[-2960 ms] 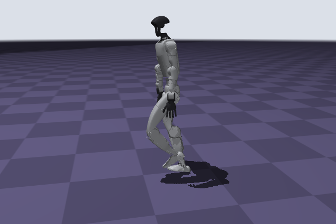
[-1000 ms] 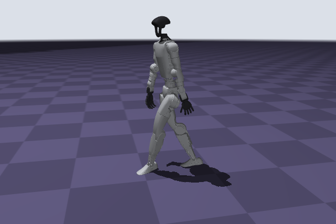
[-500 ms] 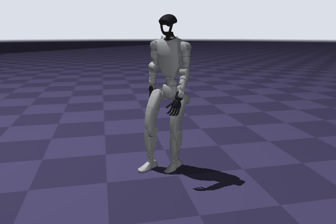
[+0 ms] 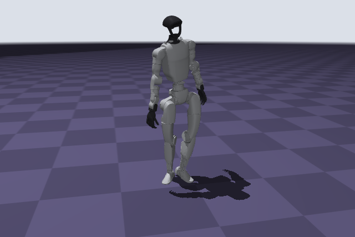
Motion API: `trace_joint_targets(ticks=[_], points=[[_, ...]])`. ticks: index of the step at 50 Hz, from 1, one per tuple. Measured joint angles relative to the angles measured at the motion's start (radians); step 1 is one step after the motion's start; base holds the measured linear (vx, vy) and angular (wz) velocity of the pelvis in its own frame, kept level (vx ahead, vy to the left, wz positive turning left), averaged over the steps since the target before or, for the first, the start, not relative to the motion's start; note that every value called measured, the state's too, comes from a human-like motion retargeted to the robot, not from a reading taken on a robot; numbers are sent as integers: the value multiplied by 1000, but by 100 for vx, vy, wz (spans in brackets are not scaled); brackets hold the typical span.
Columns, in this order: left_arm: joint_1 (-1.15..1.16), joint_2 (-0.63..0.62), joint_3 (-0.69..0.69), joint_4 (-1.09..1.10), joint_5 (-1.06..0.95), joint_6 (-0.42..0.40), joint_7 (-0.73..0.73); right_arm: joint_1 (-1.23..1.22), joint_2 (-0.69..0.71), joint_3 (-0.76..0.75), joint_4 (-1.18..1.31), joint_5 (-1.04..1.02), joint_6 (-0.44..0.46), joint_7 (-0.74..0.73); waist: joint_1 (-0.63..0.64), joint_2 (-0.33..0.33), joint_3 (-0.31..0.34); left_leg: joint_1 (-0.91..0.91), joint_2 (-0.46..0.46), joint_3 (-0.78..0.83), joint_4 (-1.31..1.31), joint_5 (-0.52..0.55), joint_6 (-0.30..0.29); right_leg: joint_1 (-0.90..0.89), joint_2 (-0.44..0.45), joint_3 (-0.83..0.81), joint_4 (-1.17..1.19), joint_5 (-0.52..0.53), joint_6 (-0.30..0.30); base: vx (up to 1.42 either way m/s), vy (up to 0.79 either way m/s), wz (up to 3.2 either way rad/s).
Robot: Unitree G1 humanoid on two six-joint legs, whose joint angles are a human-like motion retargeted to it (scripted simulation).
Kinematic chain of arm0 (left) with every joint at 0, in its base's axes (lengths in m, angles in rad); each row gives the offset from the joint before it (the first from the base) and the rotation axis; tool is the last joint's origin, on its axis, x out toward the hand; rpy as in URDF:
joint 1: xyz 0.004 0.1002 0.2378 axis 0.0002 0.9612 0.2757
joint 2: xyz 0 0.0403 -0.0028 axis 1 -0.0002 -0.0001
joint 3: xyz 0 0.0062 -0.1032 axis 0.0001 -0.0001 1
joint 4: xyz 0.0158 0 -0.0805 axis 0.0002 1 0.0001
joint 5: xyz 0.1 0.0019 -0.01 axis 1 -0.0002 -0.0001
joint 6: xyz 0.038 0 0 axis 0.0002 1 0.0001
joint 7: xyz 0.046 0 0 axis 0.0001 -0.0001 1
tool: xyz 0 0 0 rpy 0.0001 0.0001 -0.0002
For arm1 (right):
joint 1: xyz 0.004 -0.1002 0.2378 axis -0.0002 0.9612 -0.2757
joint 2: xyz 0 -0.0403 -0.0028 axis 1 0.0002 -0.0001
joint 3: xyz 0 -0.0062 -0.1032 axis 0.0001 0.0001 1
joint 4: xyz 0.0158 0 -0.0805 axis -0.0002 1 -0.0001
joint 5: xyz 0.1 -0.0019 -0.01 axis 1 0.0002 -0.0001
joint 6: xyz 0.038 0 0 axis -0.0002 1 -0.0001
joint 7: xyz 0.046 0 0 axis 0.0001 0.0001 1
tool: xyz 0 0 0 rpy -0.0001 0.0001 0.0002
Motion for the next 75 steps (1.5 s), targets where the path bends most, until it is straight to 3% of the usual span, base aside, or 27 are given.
trace_joint_targets(ticks=[5, 9, 12, 15, 17, 21, 25, 27, 30, 33, 35, 36, 38, 41, 43, 47, 50, 52, 54, 58, 61, 62, 65, 68, 70, 75], points=[[8, -33, -25, 21, -34, 1, -55, 29, 19, -22, 20, 24, -2, -47, -16, 24, -3, -2, 23, 175, -73, 32, -52, 58, 60, -207, -26, -30, 42, -15, -1, 266], [43, -64, -118, -48, 113, 14, -199, 31, 45, 23, 50, -10, 20, 2, 46, 14, 19, -33, 11, 238, -38, 31, -25, 84, 55, -299, -17, -36, 79, -18, -3, 179], [111, -66, -199, -114, 254, -57, -298, 13, 75, 59, 69, -68, 50, 75, 100, -8, 23, -51, 3, 310, -19, 4, 21, 90, 45, -337, -6, -37, 102, -5, 5, 125], [183, -50, -245, -121, 366, -120, -332, -18, 111, 98, 70, -120, 69, 142, 150, -25, 27, -64, -10, 306, -22, -14, 14, 100, 53, -368, 5, -38, 123, 3, 3, 76], [222, -52, -239, -74, 410, -100, -328, -33, 136, 133, 50, -133, 64, 174, 178, -40, 27, -68, -21, 276, -34, 5, 14, 110, 60, -371, 16, -37, 138, 17, 4, 37], [262, -71, -148, 110, 408, -6, -339, -24, 183, 185, -45, -179, 20, 195, 192, -84, 9, -85, -44, 190, 1, -11, 93, 135, 39, -359, 57, -1, 186, 32, 3, 19], [265, -68, -67, 248, 331, 83, -440, 1, 206, 220, -91, -200, -30, 100, 155, -96, -35, -92, 7, 195, 40, -35, 120, 141, 38, -310, 143, 149, 221, 42, 2, 24], [251, -65, -58, 258, 317, 99, -466, 20, 208, 221, -75, -188, -30, 59, 105, -60, -44, -50, 38, 115, 58, -62, 120, 183, 42, -288, 232, 256, 186, 51, 8, 97], [209, -68, -76, 207, 321, 78, -438, 33, 203, 201, -27, -163, -11, 38, 43, 16, -38, 16, 128, 39, 58, -83, 120, 140, 38, -117, 453, 359, -27, 37, 3, 103], [150, -67, -146, 85, 316, 25, -373, 26, 187, 163, 29, -145, 42, 67, 18, 17, -21, 60, 134, -8, 32, -80, 120, -2, -5, 98, 684, 245, 72, 37, 0, 74], [102, -55, -204, 9, 293, -25, -317, 26, 181, 136, 57, -144, 71, 93, -8, -13, -17, 82, 107, -45, -4, -64, 120, -153, 28, 313, 767, 208, 153, 22, -17, 94], [73, -49, -226, -20, 278, -43, -286, 27, 182, 124, 68, -143, 78, 98, -28, -22, -15, 86, 101, -69, -10, -60, 120, -210, 49, 375, 776, 205, 157, 23, -17, 102], [11, -39, -260, -75, 252, -60, -234, 30, 182, 106, 90, -135, 82, 103, -68, -36, -8, 91, 94, -112, -11, -63, 120, -287, 54, 412, 759, 180, 121, 21, -16, 96], [-76, -26, -289, -153, 223, -66, -186, 36, 180, 96, 119, -121, 72, 122, -109, -50, 5, 101, 89, -159, -2, -80, 120, -337, 21, 339, 623, 119, -5, 24, -17, 68], [-130, -17, -304, -194, 201, -78, -168, 37, 179, 92, 140, -123, 73, 145, -142, -72, 18, 124, 69, -192, -11, -89, 120, -384, 42, 391, 495, 86, -65, 34, -20, 83], [-198, -2, -328, -254, 155, -105, -159, 41, 175, 89, 189, -141, 91, 191, -164, -140, 43, 216, 11, -215, -58, -105, 120, -452, 112, 685, 322, 101, -11, 42, -19, 47], [-197, 0, -334, -294, 133, -131, -171, 44, 176, 93, 223, -158, 101, 227, -121, -133, 45, 275, 36, -161, -73, -136, 120, -428, 139, 626, 326, 97, -157, 53, -14, -36], [-176, -2, -333, -305, 136, -149, -176, 45, 178, 86, 237, -171, 109, 243, -122, -126, 39, 293, 52, -159, -48, -152, 120, -406, 148, 581, 350, 42, -190, 60, -18, 26], [-151, -11, -324, -294, 152, -156, -172, 43, 181, 74, 245, -171, 112, 240, -136, -131, 38, 296, 57, -152, 0, -133, 120, -415, 154, 679, 394, 30, -165, 49, -9, 82], [-95, -49, -303, -191, 183, -150, -88, 34, 188, 63, 258, -121, 104, 195, -126, -136, 35, 229, 88, -56, 211, 43, 120, -311, 86, 564, 352, -23, -153, 49, 5, 70], [-55, -74, -285, -103, 194, -158, -10, 17, 193, 66, 252, -76, 100, 176, -133, -158, 23, 112, 46, -14, 392, 168, 120, -251, 10, 536, 290, -28, -112, 33, 27, 115], [-42, -76, -277, -80, 195, -170, 13, 7, 194, 70, 248, -68, 98, 174, -133, -166, 20, 69, 44, 3, 456, 159, 120, -232, -8, 515, 273, -32, -105, 43, -3, 101], [-7, -64, -231, -23, 164, -201, 115, -39, 202, 84, 224, -71, 92, 167, -91, -163, 33, -36, 171, 101, 630, -17, 120, -164, 44, 498, 217, -59, -125, 36, -22, 36], [18, -68, -164, 23, 119, -202, 165, -68, 204, 95, 169, -85, 79, 135, -63, -144, 35, -117, 207, 188, 578, -65, 120, -106, 48, 454, 154, -61, -101, 36, 18, 66], [22, -73, -129, 53, 87, -199, 154, -80, 199, 101, 123, -84, 54, 123, -60, -132, 22, -174, 129, 177, 418, -22, 94, -98, 22, 411, 134, -59, -66, 23, 40, 115], [0, -28, -89, 107, 85, -139, 35, -90, 198, 116, 23, -58, -12, 186, -14, -59, 48, -218, 44, -115, 55, 25, -202, 0, 129, 339, 84, -106, -39, 32, 12, 76]])
